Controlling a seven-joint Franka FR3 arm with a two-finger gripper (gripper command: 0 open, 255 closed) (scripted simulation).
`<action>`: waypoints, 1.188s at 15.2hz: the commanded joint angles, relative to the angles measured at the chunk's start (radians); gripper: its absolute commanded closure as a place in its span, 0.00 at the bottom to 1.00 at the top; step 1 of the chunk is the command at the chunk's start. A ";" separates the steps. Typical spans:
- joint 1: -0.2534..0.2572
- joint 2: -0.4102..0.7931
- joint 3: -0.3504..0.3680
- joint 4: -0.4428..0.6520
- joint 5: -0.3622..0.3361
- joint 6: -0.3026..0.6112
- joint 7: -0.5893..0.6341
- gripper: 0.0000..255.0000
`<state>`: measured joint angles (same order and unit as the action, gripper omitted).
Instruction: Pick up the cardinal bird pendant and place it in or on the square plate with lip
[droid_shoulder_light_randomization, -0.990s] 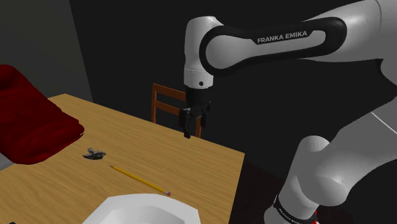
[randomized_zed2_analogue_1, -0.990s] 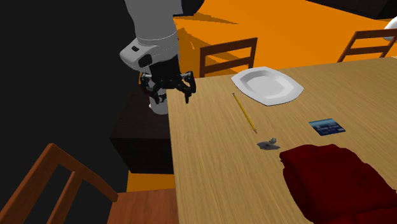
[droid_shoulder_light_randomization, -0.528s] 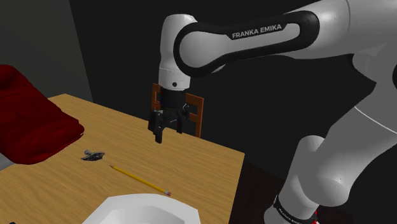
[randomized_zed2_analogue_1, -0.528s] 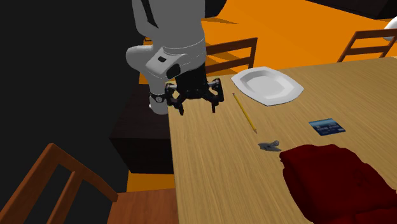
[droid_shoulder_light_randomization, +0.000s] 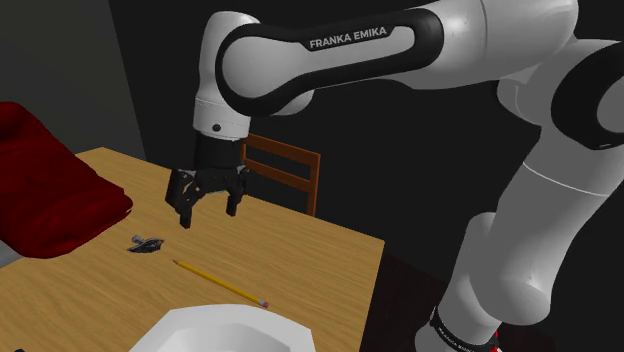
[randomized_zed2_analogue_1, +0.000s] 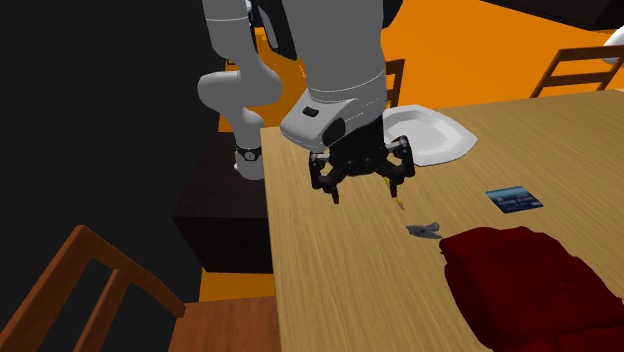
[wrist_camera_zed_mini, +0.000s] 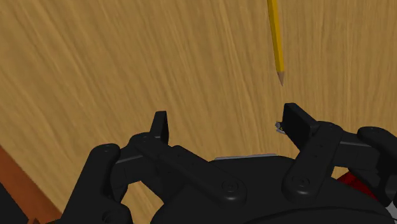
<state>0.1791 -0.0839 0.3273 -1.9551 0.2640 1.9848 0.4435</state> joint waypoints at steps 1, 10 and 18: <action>0.009 0.051 0.012 0.056 0.003 0.020 0.025 0.00; 0.045 0.202 0.042 0.187 -0.016 0.098 0.091 0.00; 0.053 0.222 0.046 0.166 -0.022 0.140 0.094 0.00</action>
<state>0.2320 0.1384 0.3730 -1.7890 0.2422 2.1247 0.5374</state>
